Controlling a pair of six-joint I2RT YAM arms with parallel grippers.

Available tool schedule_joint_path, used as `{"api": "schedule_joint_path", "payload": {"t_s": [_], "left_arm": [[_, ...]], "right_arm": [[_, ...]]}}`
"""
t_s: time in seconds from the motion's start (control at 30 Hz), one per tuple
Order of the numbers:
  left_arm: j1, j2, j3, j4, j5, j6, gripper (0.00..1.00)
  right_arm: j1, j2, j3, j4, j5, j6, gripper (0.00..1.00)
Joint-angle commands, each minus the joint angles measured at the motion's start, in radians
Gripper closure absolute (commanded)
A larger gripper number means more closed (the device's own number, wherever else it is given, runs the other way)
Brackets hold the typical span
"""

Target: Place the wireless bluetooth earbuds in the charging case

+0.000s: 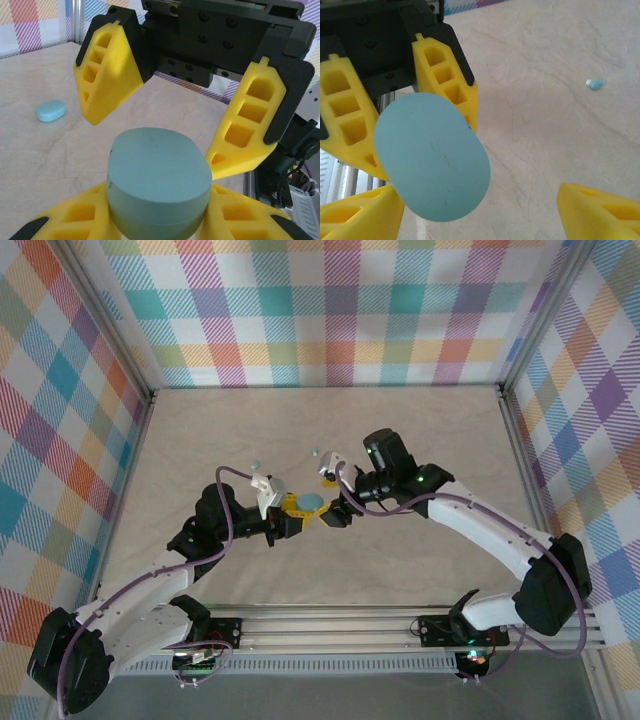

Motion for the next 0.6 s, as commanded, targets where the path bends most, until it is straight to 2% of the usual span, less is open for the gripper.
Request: {"api": "schedule_joint_path", "payload": {"t_s": [0.0, 0.57], "left_arm": [[-0.006, -0.021, 0.006, 0.006, 0.044, -0.005, 0.88], [-0.006, -0.027, 0.004, -0.02, 0.052, 0.014, 0.89]], "right_arm": [[-0.005, 0.044, 0.08, -0.019, 0.093, -0.001, 0.21], [-0.06, 0.087, 0.176, -0.068, 0.063, 0.018, 0.21]]}}
